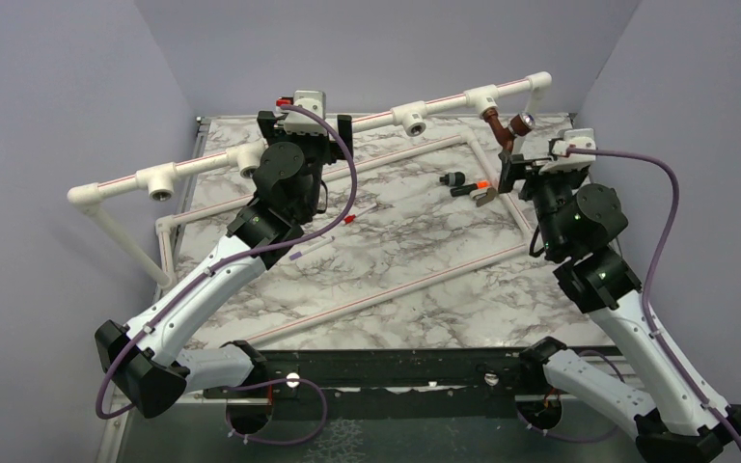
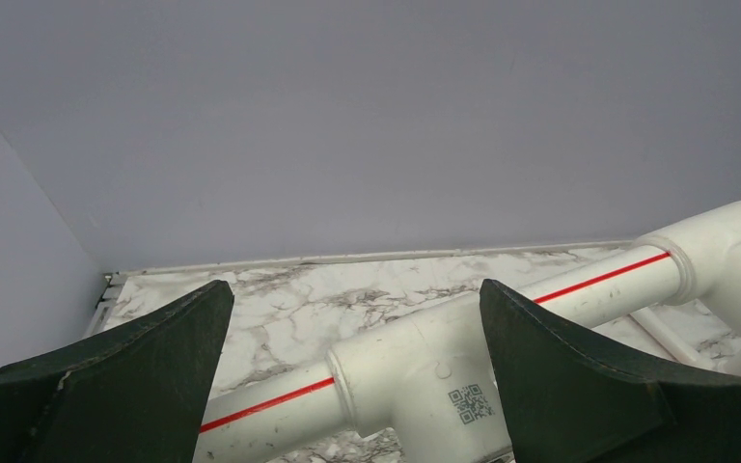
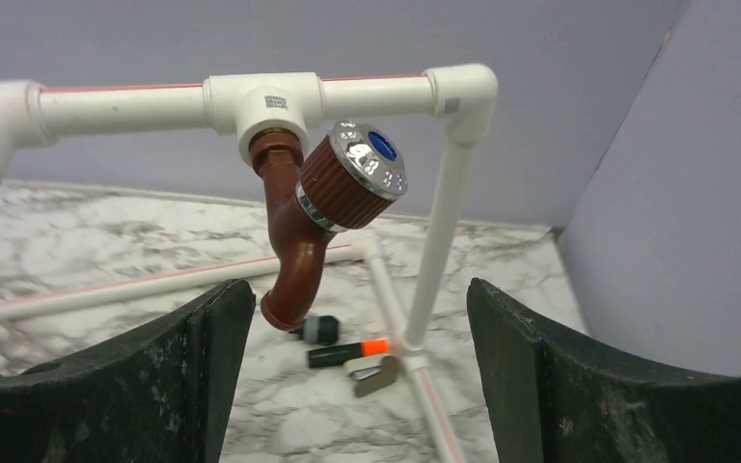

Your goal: Install the water faucets

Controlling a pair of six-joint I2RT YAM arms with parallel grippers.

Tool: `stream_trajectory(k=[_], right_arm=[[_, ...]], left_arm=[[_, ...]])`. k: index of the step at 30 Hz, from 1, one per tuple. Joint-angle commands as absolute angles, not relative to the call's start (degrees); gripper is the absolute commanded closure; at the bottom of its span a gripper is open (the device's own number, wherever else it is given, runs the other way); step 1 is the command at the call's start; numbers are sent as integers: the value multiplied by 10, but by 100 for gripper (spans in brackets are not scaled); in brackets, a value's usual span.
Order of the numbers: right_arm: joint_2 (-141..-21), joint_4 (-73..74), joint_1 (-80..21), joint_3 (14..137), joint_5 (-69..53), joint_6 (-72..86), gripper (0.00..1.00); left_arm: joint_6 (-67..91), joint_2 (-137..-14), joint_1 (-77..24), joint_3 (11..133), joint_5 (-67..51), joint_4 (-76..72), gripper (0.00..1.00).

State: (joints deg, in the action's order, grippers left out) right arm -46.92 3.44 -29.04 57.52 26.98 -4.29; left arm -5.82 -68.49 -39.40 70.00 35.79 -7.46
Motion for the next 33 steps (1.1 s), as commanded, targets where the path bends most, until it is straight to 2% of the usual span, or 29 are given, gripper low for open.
stream_trajectory(k=[1,11,16,21,33], right_arm=[[-452,65,-292,609,203,-309,14],[-447,135,-292,599,183,-693,14],[-463,55,-293,562,220,-875,14],[-473,-68,-293,511,207,-1043,13],[-551,-80,-355,528,236,-1116,14]], left_arm=[[-81,-700,-389,679,371,5,1],[-80,-700,-389,680,369,6,1],[-81,-700,-389,679,371,6,1],[-82,-700,-388,679,371,6,1],[-84,-701,-388,678,374,4,1]])
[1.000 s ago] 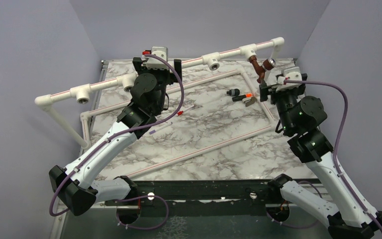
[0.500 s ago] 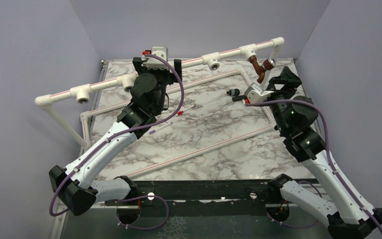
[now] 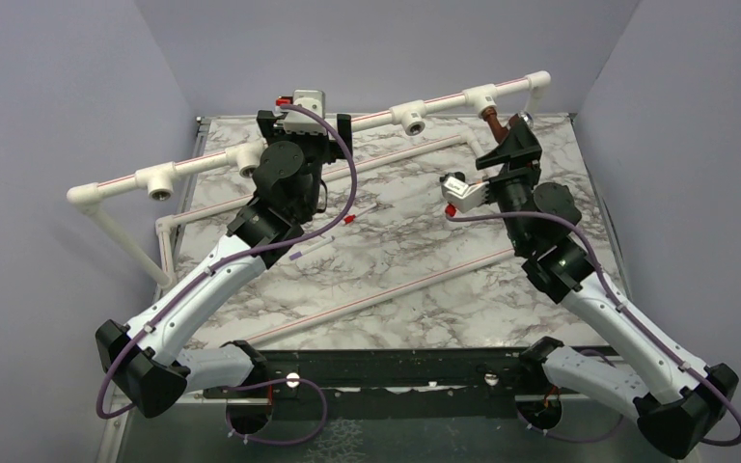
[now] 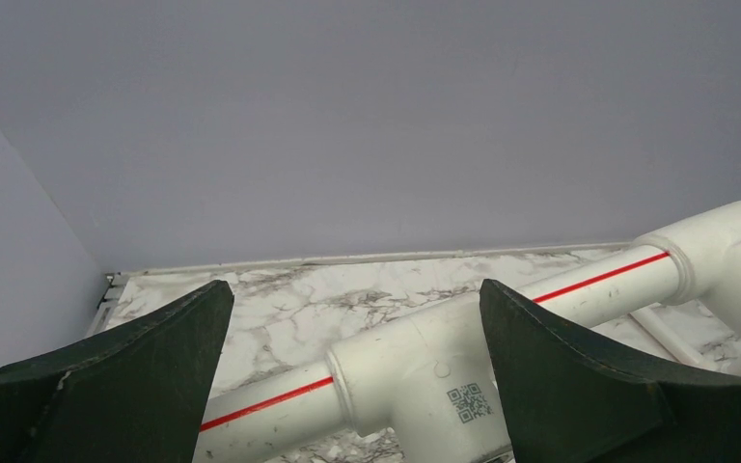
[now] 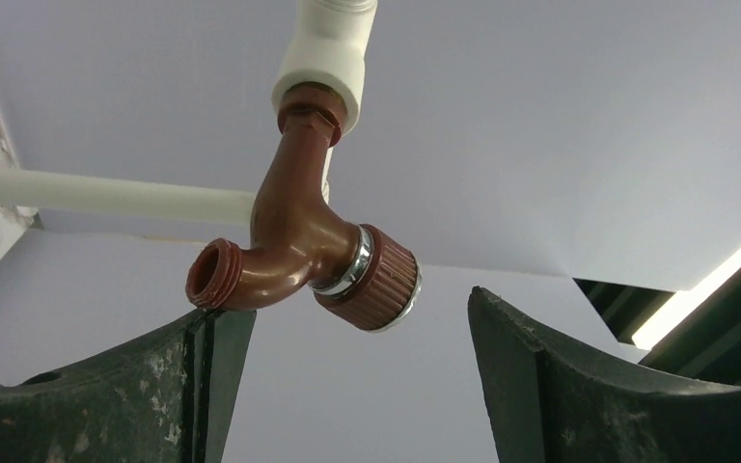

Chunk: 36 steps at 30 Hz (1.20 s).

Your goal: Install the water faucets

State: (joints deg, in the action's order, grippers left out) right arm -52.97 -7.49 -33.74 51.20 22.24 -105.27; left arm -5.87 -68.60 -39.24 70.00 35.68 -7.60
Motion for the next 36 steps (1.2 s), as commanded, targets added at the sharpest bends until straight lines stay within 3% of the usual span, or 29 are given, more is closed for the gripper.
stream_trajectory(k=[1,11,16,22,31,36], right_arm=[[-555,-81,-355,528,239,-1113,14],[-575,-92,-354,514,267,-1084,15],[-589,-117,-354,520,289,-1063,22],[-602,-127,-354,535,316,-983,49],[-594,-154,-354,536,303,-856,98],[-595,-119,-354,569,286,-697,99]], left_arm=[[-85,-700,-388,678,374,4,1],[-85,-697,-389,678,374,4,1],[-84,-697,-390,678,373,4,1],[-85,-696,-391,677,375,4,1],[-85,-697,-392,678,375,3,1],[-84,-698,-392,678,374,4,1]])
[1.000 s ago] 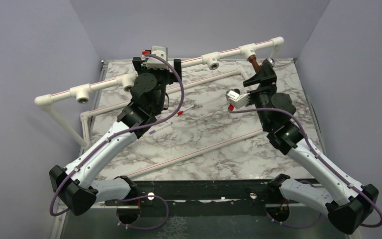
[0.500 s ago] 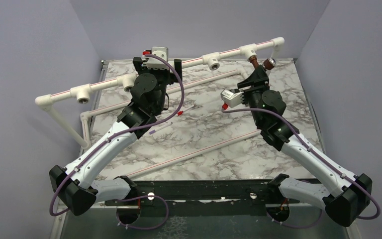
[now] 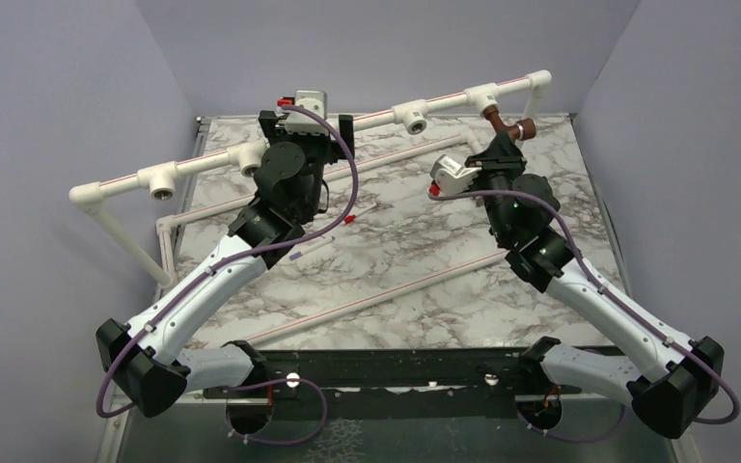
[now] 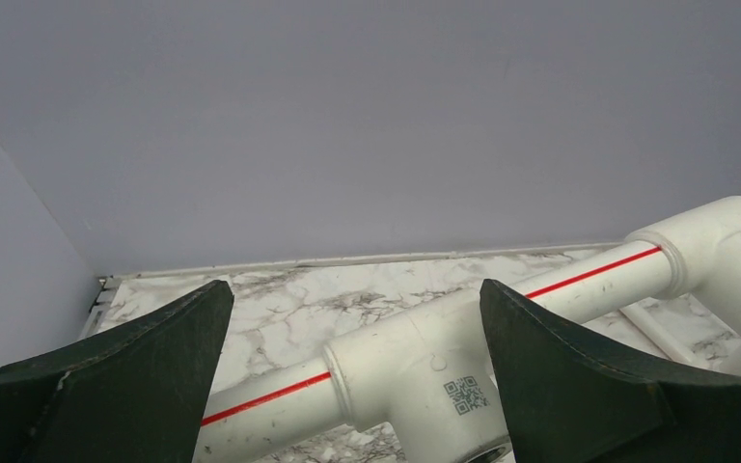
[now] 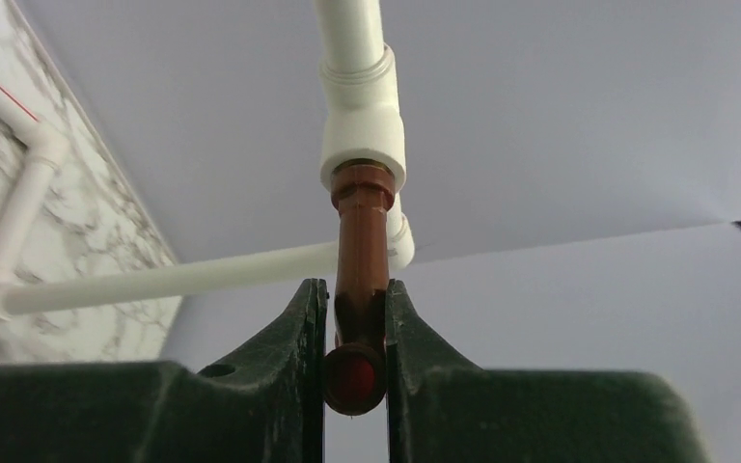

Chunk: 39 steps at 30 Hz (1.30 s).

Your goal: Install the water faucets

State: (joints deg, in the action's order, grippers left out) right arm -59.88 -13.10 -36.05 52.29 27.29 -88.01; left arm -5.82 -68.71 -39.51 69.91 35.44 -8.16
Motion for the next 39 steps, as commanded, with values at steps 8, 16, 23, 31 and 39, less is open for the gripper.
stream_trajectory(k=[8,16,23,31,39], right_arm=[[-598,-69,-354,620,251,-355,99],[-608,-12,-355,664,258,-72,99],[-606,55,-354,717,271,94,99],[-589,103,-353,737,287,249,99],[-601,89,-353,746,273,204,45]], left_arm=[[-84,-700,-391,678,374,5,1],[-84,-699,-391,679,374,5,1],[-84,-697,-391,679,373,6,1],[-83,-694,-391,679,372,6,1],[-84,-692,-392,679,374,5,1]])
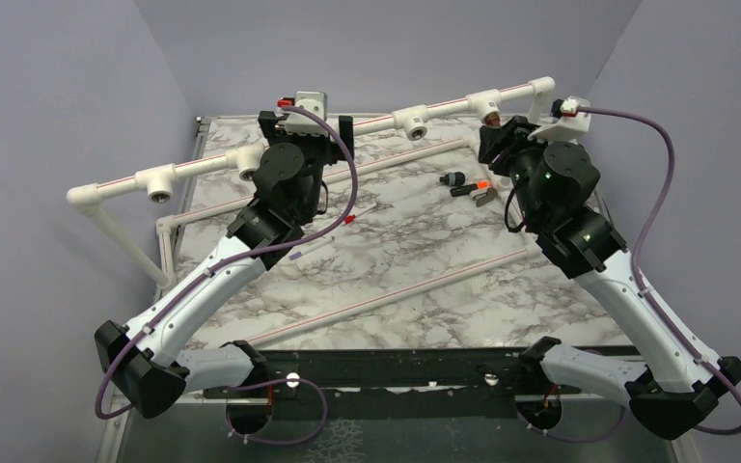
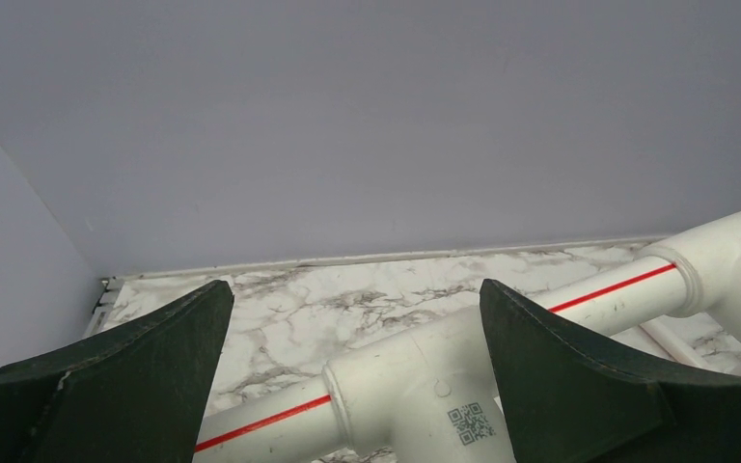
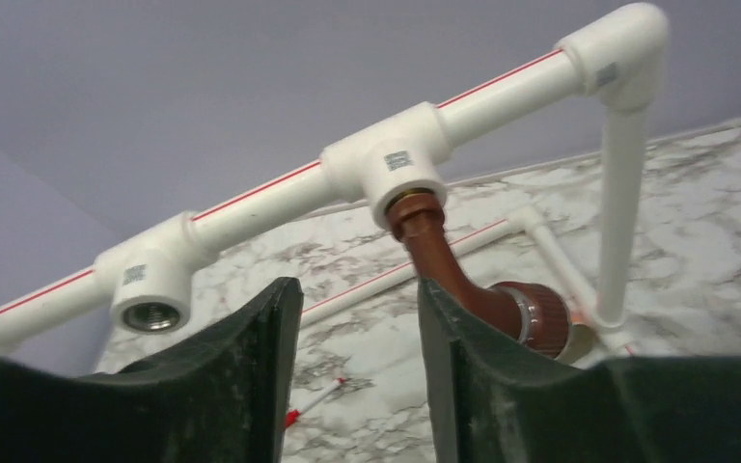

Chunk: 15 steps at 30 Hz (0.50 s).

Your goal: Install the water faucets

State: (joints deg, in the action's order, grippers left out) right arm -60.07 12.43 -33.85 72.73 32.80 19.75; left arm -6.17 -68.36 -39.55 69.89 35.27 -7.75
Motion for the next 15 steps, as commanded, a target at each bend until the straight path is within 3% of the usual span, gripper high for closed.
stream_trajectory(k=[1,6,15], right_arm=[[-600,86,-354,746,271,188,38],[-600,102,-354,762,244,77,20],[-572,149,-354,736,252,-158,10]], left_arm=[[-85,-692,-392,678,374,4,1],[-85,-694,-391,678,375,4,1],[-86,-695,-391,678,375,4,1]])
